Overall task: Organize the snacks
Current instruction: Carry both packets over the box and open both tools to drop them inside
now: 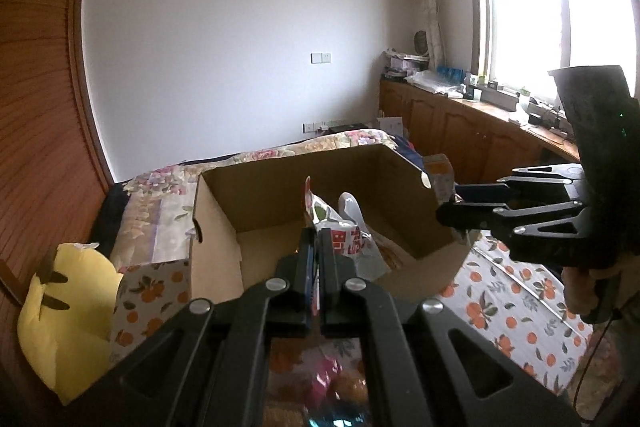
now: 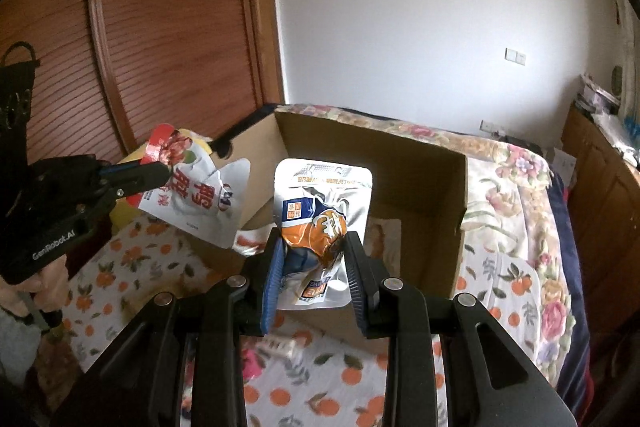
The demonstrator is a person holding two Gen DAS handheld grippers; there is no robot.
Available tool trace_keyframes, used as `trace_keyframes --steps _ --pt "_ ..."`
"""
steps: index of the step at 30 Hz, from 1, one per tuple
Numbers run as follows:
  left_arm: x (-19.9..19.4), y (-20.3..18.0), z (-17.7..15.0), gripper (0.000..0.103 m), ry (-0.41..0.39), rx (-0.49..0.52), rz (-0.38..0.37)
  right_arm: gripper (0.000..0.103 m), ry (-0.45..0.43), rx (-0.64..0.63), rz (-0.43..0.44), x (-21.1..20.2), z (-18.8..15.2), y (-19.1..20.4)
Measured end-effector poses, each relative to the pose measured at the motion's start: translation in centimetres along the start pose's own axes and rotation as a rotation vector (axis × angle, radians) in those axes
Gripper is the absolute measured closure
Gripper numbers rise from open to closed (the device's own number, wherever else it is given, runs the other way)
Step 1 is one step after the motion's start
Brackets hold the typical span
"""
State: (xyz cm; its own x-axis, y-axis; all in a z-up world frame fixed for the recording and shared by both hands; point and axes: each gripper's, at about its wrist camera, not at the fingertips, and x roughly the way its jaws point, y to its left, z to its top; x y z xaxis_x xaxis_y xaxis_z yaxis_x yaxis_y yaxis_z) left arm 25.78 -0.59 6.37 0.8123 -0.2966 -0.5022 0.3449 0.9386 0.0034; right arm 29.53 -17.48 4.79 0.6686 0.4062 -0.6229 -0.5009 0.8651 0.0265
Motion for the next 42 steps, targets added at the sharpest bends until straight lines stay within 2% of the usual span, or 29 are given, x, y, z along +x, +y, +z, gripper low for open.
trace_keyframes --steps 7,15,34,38,42 --pt "3.7 1.1 0.9 0.103 0.029 -0.003 0.002 0.074 0.029 0.017 -0.018 3.5 0.5 -1.3" --pt "6.7 2.5 0.5 0.103 0.072 -0.025 0.001 0.074 0.053 0.036 -0.027 6.2 0.6 -2.7" --pt "8.6 2.3 -1.4 0.101 0.136 -0.061 -0.026 0.071 0.107 0.076 -0.058 8.9 -1.3 -4.2" --pt "8.2 2.0 -1.9 0.099 0.147 -0.054 -0.014 0.07 0.109 0.087 -0.053 8.8 -1.3 -3.9" --pt "7.0 1.4 -2.2 0.092 0.151 -0.041 -0.014 0.069 0.099 0.089 -0.055 8.3 -1.6 -3.7"
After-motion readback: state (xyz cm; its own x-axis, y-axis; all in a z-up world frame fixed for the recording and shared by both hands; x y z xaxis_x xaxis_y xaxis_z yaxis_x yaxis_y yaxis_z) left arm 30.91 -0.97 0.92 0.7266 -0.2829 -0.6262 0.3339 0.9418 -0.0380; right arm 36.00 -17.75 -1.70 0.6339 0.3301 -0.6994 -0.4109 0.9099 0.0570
